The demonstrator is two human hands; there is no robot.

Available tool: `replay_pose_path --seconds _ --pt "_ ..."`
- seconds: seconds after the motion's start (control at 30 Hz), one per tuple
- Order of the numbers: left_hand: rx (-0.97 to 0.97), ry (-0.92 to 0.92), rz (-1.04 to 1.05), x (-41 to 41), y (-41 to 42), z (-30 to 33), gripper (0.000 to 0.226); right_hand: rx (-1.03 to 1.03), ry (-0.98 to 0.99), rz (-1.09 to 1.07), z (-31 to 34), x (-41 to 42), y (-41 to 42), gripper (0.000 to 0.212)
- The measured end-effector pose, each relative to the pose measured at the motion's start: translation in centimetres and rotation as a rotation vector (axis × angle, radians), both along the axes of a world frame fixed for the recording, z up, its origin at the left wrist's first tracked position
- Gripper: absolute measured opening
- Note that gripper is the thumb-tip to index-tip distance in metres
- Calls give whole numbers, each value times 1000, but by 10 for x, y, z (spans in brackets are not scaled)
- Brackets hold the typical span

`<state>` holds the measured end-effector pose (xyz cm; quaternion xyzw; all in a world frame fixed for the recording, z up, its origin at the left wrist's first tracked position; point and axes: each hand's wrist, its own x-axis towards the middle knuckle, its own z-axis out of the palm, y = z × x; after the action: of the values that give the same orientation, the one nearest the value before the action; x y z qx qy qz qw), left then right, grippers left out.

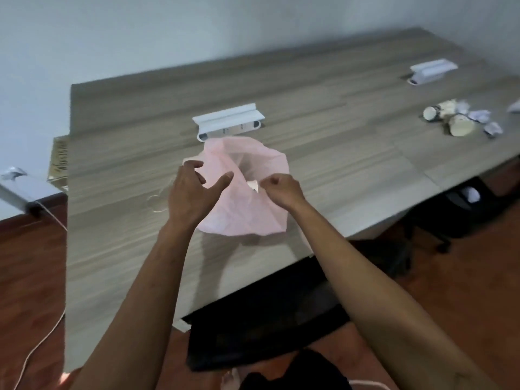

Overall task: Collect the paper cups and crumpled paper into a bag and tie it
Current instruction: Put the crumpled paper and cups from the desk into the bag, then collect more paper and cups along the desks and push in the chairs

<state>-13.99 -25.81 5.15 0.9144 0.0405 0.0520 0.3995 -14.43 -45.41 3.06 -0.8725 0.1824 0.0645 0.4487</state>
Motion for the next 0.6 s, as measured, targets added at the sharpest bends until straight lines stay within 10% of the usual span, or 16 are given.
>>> replay_pose_path --seconds 0.27,0.43,0.6 --pt "-47 221 -269 -65 21 -26 64 -100 61 -223 -9 -95 3 29" --pt "6 436 -504 -112 25 -30 93 -663 122 -295 -9 -152 -2 44" --pt "124 643 -738 -165 25 -31 115 -780 336 -280 -13 -205 -5 56"
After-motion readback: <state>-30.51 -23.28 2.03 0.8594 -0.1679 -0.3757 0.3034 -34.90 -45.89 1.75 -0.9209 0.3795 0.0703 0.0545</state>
